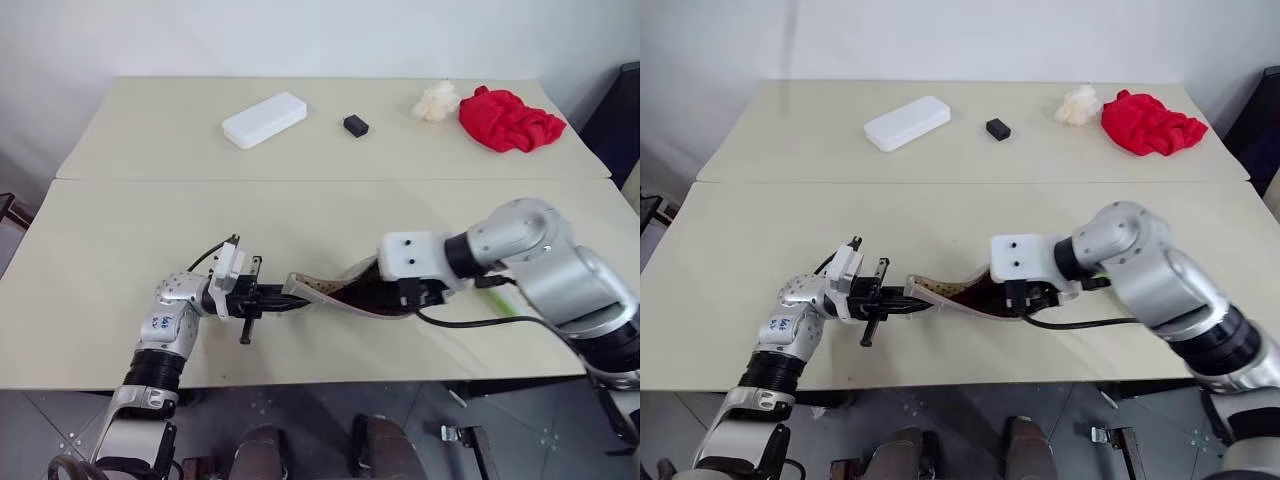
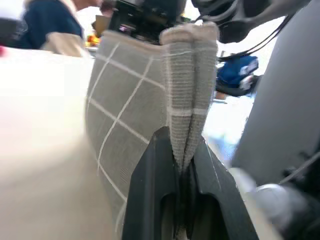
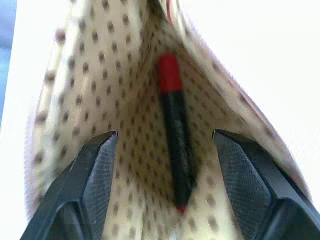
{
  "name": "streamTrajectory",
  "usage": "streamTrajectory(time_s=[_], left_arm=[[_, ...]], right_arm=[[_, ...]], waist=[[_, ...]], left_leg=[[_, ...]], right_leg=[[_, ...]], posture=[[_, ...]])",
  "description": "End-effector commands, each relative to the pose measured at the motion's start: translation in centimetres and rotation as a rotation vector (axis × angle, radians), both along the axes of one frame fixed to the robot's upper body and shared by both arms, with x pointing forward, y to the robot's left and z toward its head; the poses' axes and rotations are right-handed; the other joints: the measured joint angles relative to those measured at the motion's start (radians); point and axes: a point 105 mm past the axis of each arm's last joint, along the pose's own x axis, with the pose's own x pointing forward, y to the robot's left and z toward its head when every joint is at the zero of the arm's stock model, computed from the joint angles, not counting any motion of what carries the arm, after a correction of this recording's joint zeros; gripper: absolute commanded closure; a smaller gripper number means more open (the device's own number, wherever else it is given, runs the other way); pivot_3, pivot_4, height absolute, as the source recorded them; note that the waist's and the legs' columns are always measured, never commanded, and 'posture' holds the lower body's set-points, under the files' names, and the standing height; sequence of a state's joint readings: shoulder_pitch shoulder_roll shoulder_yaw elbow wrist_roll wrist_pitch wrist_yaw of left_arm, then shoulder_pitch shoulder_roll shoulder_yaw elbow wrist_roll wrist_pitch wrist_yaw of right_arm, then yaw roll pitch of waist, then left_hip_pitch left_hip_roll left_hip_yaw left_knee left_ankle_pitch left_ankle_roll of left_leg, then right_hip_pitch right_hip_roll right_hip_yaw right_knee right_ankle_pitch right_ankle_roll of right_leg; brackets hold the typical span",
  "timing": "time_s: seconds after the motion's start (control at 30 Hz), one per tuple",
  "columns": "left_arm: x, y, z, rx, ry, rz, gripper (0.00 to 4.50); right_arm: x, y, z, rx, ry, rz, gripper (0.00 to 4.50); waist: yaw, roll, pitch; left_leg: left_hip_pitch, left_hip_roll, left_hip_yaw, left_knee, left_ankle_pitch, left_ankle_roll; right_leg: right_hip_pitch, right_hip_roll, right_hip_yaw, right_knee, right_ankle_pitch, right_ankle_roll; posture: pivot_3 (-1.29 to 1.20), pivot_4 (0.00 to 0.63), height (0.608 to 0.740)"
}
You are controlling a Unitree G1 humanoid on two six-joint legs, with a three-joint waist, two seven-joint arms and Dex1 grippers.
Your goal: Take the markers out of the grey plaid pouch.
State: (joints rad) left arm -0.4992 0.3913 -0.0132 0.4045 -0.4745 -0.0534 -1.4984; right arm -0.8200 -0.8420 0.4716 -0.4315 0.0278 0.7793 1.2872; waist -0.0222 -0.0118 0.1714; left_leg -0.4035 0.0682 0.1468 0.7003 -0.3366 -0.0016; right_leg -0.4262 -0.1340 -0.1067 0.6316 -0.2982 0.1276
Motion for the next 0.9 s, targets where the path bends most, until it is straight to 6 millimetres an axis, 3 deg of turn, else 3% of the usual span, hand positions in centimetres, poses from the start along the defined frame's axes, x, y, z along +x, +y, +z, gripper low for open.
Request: streamTrajectory(time_s=[0.03,0.23,0.37,0.57,0.77,0.9], left_arm=[[0.4,0.6,-0.9,0.060,-0.055,0.036,4.50],[1.2,0.5,-0.7,0.025,-0.181,0.107,4.50],[1.5,0.6,-0.2,0.012,-0.276,0.148,4.50],[1.6,1.0,-0.1,0.008,-0.270,0.161,4.50],[1.5,0.8,0.2,0.006,-0.252,0.141,4.50],[1.4,0.6,0.3,0.003,-0.248,0.137,4.50]], right_arm=[[0.8,0.5,-0.3,-0.033,-0.057,-0.020,1.32],[3.2,1.9,0.8,-0.087,-0.324,-0.005,1.32],[2.4,2.1,0.1,-0.108,-0.318,0.035,1.32],[1.7,2.5,-0.7,-0.099,-0.290,0.056,1.32],[2.1,3.5,-0.4,-0.068,-0.350,0.069,0.03],[1.8,4.1,-0.4,-0.050,-0.348,0.087,0.03]], waist=[[-0.003,0.000,0.000],[-0.006,0.000,0.000],[-0.005,0.000,0.000],[-0.006,0.000,0.000],[-0.006,0.000,0.000],[-0.006,0.000,0.000]], left_leg=[[0.000,0.000,0.000,0.000,0.000,0.000],[0.001,0.000,0.000,0.001,0.000,0.000],[0.001,0.000,0.000,0.000,0.000,0.000],[0.001,0.000,0.000,0.001,0.000,0.000],[0.001,0.000,0.000,0.000,0.000,0.000],[0.001,0.000,0.000,0.000,0.000,0.000]], right_leg=[[0.000,0.000,0.000,0.000,0.000,0.000],[0.000,0.000,0.000,0.002,0.000,0.000],[0.000,0.000,0.000,0.002,0.000,0.000],[0.000,0.000,0.000,0.003,0.000,0.000],[0.000,0.000,0.000,0.003,0.000,0.000],[0.000,0.000,0.000,0.003,0.000,0.000]], posture=[[0.00,0.150,0.740],[0.00,0.150,0.740],[0.00,0.150,0.740],[0.00,0.150,0.740],[0.00,0.150,0.740],[0.00,0.150,0.740]])
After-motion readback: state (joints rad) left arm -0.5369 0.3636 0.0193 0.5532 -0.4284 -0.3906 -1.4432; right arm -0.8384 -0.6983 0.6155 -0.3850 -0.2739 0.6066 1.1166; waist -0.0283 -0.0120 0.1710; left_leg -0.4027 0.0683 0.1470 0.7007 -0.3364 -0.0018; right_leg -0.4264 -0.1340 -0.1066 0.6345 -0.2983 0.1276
